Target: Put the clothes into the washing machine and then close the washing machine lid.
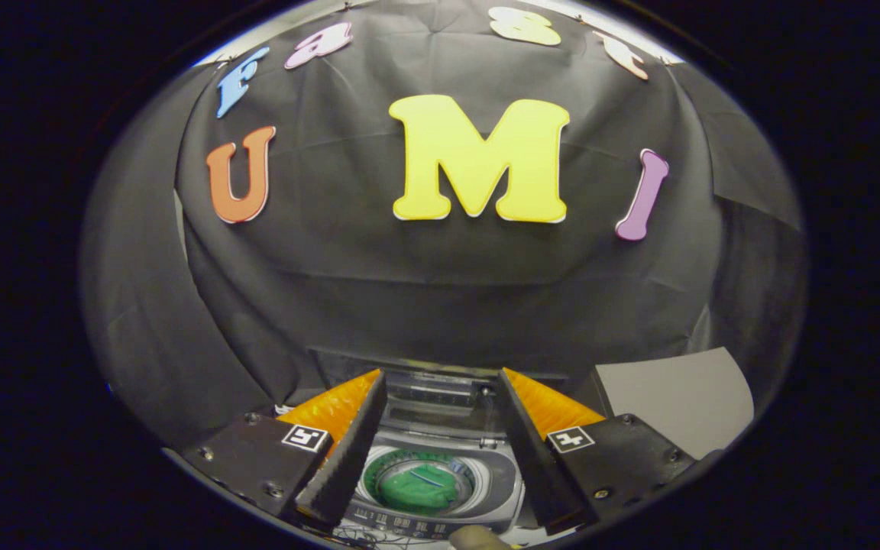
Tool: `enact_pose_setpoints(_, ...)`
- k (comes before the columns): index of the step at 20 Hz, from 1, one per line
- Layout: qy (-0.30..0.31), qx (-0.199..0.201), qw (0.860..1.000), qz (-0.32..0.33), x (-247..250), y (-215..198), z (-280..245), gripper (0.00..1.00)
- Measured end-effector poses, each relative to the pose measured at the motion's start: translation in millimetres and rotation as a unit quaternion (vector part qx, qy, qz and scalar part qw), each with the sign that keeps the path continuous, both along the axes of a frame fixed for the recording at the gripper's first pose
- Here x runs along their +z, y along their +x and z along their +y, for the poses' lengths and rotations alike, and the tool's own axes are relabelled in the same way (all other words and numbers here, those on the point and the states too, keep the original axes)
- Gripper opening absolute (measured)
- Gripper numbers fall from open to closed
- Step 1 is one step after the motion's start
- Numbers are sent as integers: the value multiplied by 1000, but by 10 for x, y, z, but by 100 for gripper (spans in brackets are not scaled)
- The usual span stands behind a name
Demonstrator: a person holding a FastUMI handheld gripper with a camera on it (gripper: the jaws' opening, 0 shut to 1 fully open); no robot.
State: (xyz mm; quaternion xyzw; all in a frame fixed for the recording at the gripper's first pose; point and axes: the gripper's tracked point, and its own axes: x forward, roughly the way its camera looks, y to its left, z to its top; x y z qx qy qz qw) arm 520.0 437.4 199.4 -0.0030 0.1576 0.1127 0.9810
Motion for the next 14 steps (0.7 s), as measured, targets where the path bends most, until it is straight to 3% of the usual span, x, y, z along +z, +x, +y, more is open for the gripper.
enact_pose_setpoints(5,15,-10,1000,14,72,366,75,90)
enact_pose_setpoints(14,20,-21,997,78,-375,1084,325,90)
